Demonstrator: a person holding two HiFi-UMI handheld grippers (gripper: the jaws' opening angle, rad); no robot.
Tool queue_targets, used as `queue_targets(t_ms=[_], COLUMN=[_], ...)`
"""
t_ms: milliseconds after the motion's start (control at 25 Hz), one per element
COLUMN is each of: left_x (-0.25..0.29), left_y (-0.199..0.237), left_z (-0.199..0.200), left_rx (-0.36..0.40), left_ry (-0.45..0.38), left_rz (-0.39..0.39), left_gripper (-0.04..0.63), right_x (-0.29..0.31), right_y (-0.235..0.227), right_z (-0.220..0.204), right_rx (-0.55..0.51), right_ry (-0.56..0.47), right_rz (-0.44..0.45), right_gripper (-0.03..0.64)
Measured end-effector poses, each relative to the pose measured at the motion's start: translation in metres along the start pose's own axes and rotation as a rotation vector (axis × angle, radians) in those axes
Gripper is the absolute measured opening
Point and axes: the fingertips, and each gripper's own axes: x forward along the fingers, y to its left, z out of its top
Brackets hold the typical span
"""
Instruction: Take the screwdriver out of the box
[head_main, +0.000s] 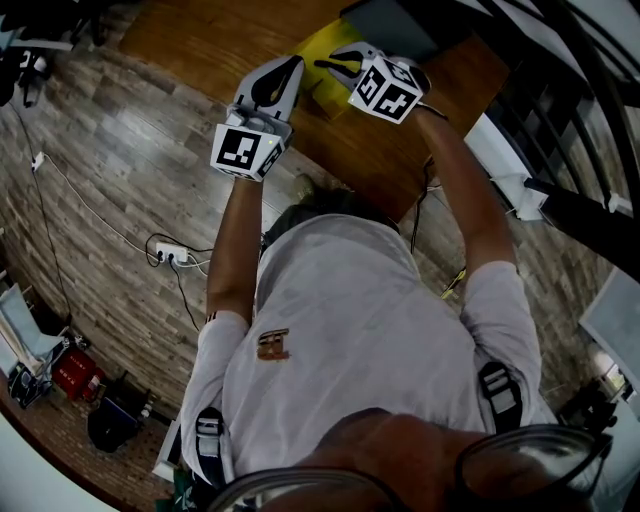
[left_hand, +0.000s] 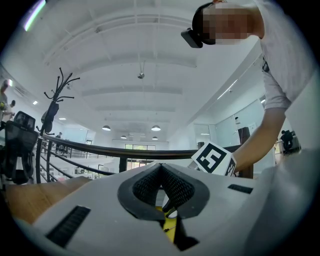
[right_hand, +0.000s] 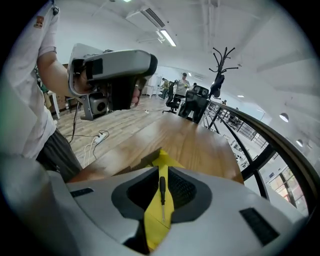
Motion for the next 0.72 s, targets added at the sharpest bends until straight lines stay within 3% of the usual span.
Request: queue_targets(t_ms=[80, 200, 720], left_x=[0.0, -0.003, -0.013], left_y=[0.001, 0.005, 0.025], left_z=[0.0, -0.003, -0.012], left_rx=[-0.005, -0.006, -0.021], left_ry=[0.006, 0.009, 0.032], left_rz=[0.006, 0.006, 0.024], left_gripper=[0.02, 0.018, 0.018], right_x=[0.008, 0.021, 0.077], right_y=[0.0, 0.002, -0.001], right_z=[-0.005, -0.011, -0.047], right_rx=[0.003, 0.015, 0.04], right_ry=[0.027, 0.062, 0.239], right_rz=[0.021, 0.05, 0.132], right_gripper=[0.046, 0.109, 0.12])
